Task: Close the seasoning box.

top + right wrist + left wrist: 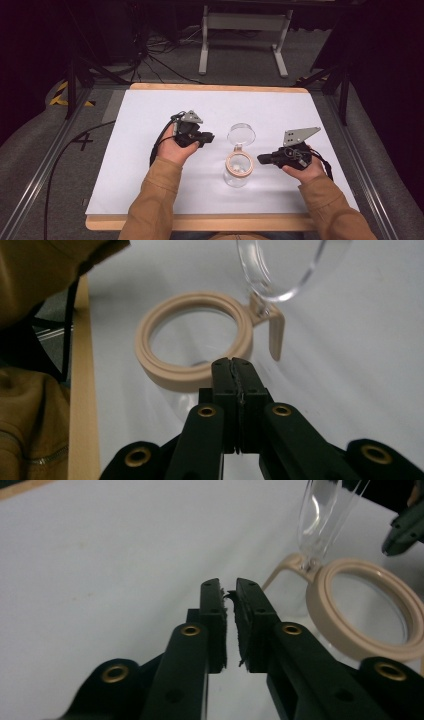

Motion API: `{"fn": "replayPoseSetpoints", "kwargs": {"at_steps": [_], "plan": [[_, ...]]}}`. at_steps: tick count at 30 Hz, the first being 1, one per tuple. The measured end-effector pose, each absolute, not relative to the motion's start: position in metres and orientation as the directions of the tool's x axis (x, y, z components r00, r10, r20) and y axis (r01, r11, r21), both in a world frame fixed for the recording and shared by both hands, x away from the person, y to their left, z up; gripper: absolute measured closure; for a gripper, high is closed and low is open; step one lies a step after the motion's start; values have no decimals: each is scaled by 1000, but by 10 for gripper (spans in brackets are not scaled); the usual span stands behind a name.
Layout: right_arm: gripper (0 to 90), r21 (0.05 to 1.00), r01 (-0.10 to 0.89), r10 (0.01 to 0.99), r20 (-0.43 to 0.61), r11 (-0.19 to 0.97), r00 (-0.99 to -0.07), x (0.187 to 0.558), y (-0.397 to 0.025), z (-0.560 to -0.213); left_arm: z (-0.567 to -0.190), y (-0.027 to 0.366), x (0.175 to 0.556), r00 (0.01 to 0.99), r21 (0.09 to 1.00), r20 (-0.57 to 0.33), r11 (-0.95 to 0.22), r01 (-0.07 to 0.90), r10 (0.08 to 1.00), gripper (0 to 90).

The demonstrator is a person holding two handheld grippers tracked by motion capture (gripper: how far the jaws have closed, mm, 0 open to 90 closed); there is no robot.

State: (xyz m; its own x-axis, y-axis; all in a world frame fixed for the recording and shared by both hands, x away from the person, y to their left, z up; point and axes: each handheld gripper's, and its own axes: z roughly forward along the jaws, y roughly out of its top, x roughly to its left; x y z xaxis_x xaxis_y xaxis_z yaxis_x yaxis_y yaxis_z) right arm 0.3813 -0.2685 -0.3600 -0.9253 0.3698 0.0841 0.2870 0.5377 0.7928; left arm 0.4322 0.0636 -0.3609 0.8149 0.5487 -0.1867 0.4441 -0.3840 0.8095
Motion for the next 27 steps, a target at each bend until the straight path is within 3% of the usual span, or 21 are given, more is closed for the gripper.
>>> {"fn": "replayPoseSetpoints", "kwargs": {"at_steps": [3,27], "plan": [[896,806,277,358,87,524,-930,376,-260,-354,-356,57,439,813,830,-173,-362,424,556,900],[896,857,286,406,100,429,-908,375,-244,-344,-342,40,429,857,875,-131,-348,336,499,894]]}}
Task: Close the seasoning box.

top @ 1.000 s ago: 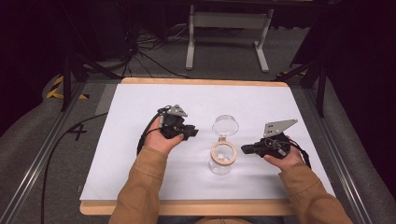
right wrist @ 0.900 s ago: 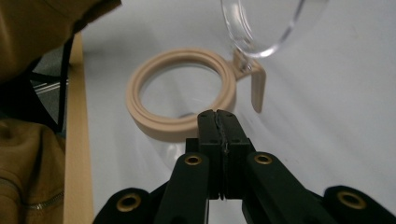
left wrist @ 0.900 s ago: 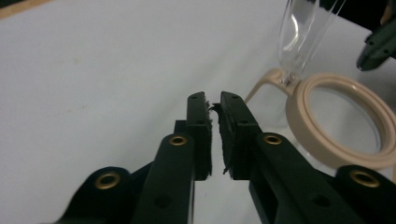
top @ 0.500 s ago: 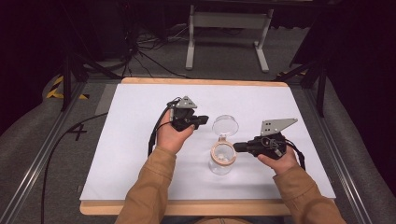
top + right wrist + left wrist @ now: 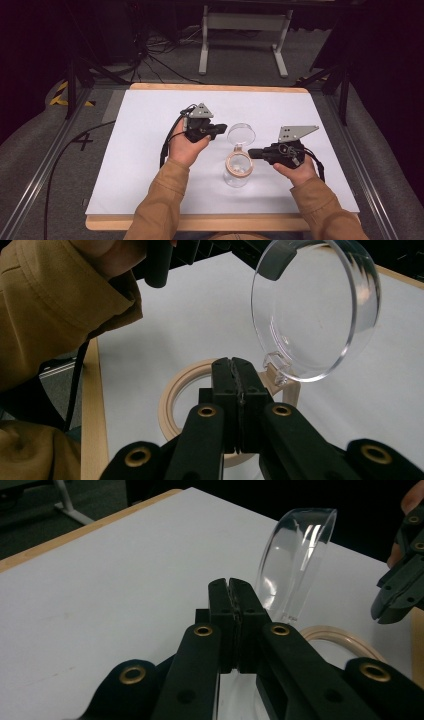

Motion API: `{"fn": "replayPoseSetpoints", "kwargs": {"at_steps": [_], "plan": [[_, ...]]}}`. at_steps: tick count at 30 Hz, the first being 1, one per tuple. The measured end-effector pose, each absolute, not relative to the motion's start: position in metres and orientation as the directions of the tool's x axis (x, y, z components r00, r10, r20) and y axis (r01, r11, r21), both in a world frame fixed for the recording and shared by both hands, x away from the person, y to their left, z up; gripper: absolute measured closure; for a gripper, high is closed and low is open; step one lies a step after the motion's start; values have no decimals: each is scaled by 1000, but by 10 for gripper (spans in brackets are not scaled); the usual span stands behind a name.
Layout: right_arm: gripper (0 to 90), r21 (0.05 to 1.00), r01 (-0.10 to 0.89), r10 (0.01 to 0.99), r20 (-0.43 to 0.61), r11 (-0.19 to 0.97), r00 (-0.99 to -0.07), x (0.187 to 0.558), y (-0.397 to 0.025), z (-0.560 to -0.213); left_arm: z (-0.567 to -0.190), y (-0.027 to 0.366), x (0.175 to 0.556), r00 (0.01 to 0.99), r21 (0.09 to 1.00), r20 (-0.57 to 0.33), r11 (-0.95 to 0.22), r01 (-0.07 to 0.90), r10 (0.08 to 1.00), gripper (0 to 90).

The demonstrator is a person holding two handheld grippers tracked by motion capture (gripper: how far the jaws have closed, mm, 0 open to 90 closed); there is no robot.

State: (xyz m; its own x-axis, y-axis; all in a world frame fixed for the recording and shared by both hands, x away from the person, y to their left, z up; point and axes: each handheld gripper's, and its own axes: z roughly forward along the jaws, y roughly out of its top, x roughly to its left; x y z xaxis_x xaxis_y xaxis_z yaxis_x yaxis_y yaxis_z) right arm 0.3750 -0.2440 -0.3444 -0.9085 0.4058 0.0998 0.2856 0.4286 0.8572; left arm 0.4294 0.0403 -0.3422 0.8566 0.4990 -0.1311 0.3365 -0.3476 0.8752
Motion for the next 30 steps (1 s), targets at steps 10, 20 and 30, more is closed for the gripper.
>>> {"fn": "replayPoseSetpoints", "kwargs": {"at_steps": [10,20,30], "plan": [[896,859,282,389,106,428,-915,376,-241,-344,-339,38,424,870,875,-125,-361,324,476,897],[896,857,289,390,113,427,-914,377,-242,-344,-335,40,418,890,863,-130,-391,319,438,897],[896,858,284,372,119,428,-920,377,-239,-342,-332,41,410,906,823,-121,-469,320,406,848]]}}
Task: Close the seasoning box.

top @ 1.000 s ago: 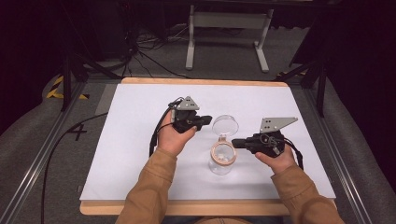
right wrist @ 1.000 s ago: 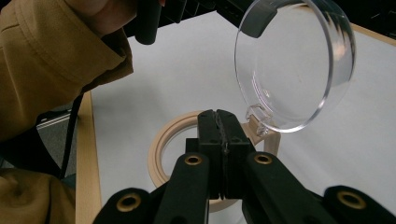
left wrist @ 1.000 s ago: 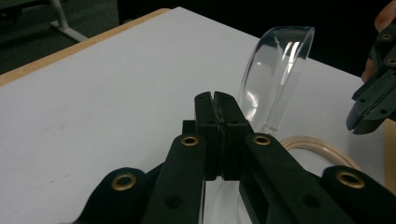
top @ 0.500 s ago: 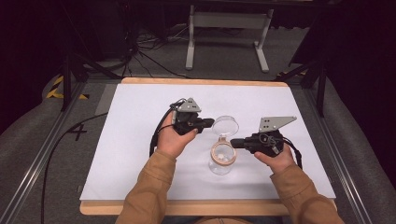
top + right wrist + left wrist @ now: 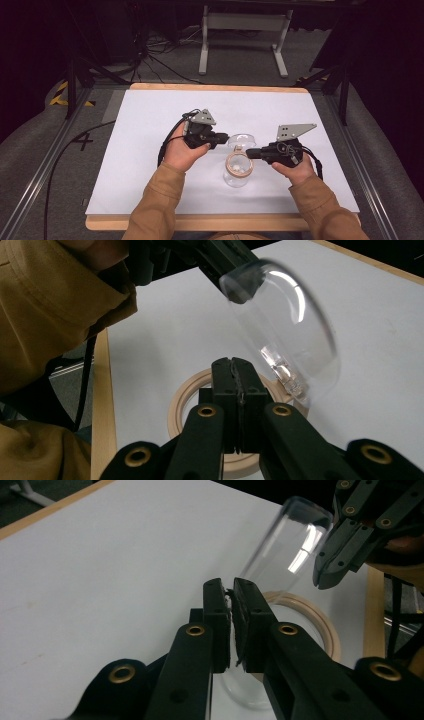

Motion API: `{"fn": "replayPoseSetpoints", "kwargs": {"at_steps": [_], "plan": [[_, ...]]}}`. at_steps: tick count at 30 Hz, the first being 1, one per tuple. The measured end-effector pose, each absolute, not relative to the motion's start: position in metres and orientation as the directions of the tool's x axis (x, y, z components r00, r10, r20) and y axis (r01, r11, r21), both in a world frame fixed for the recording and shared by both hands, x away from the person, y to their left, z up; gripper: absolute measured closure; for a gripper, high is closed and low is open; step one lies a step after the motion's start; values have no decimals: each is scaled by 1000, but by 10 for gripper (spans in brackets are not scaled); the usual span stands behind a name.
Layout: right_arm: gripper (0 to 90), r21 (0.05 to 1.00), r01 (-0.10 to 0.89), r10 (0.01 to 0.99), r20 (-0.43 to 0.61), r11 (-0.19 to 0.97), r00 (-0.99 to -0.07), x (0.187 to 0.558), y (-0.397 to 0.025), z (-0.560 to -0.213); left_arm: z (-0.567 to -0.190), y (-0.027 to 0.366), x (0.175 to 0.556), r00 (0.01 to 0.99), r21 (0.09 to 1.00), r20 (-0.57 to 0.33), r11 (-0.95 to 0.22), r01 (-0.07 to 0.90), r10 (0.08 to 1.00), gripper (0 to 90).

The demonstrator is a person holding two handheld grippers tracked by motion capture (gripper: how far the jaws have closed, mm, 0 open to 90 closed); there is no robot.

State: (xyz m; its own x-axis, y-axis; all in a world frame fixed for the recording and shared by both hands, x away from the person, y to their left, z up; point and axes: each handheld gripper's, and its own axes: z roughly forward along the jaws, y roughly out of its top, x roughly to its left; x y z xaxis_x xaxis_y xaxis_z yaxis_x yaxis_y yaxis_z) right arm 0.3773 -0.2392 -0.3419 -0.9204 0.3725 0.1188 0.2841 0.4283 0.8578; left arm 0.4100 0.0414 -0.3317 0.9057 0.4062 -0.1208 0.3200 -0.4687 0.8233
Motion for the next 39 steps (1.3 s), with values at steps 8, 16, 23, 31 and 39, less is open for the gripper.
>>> {"fn": "replayPoseSetpoints", "kwargs": {"at_steps": [8,16,23,31,39], "plan": [[896,859,279,362,120,428,-924,375,-239,-340,-330,43,408,904,821,-131,-467,329,407,835],[896,849,278,349,120,449,-929,372,-237,-339,-326,58,407,882,808,-135,-466,362,452,764],[897,838,279,336,123,468,-934,370,-235,-340,-322,84,406,850,755,-148,-497,427,505,760],[897,818,292,330,134,495,-934,370,-236,-342,-324,108,408,821,710,-136,-523,471,555,755],[896,790,307,322,146,531,-935,369,-233,-347,-326,123,410,804,692,-136,-525,495,578,746]]}}
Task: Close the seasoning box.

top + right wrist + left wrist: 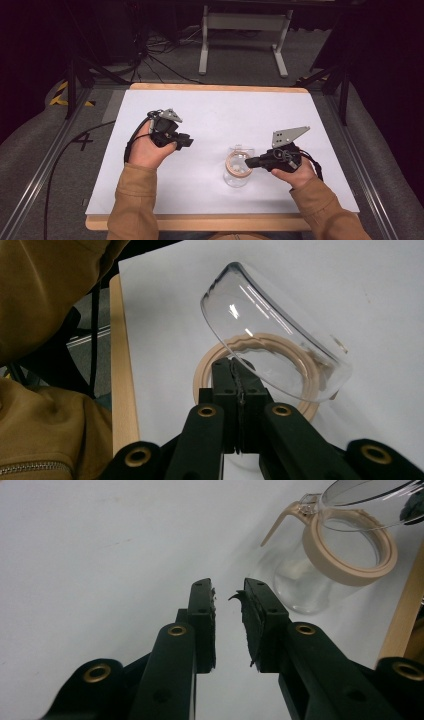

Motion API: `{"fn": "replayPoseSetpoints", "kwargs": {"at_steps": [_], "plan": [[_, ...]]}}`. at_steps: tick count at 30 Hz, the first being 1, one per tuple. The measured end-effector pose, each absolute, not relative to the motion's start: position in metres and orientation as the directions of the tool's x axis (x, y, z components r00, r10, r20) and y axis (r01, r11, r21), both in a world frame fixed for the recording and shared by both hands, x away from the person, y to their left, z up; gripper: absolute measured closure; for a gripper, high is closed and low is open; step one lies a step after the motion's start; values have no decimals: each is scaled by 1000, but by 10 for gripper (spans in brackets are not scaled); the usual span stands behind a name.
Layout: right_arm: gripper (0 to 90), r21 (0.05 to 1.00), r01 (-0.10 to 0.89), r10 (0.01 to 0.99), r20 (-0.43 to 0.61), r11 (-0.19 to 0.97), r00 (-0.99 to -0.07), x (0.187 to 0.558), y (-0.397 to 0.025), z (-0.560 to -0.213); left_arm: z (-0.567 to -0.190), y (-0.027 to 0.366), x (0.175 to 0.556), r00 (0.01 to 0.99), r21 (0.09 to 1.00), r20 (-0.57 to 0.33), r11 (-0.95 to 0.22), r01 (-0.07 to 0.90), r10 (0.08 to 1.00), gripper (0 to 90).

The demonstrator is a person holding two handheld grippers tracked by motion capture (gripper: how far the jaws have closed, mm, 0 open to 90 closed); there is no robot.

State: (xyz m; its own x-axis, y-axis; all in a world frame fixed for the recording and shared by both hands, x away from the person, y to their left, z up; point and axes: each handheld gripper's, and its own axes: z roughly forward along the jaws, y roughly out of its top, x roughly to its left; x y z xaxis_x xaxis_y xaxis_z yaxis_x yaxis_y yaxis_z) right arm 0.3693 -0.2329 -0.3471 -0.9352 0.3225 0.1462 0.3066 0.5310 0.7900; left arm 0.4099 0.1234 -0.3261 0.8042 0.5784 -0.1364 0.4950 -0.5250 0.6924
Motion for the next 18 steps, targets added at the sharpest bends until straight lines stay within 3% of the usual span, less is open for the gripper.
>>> {"fn": "replayPoseSetpoints", "kwargs": {"at_steps": [18], "plan": [[896,708,334,279,197,623,-940,367,-228,-357,-329,122,411,809,678,-142,-539,499,570,726]]}}
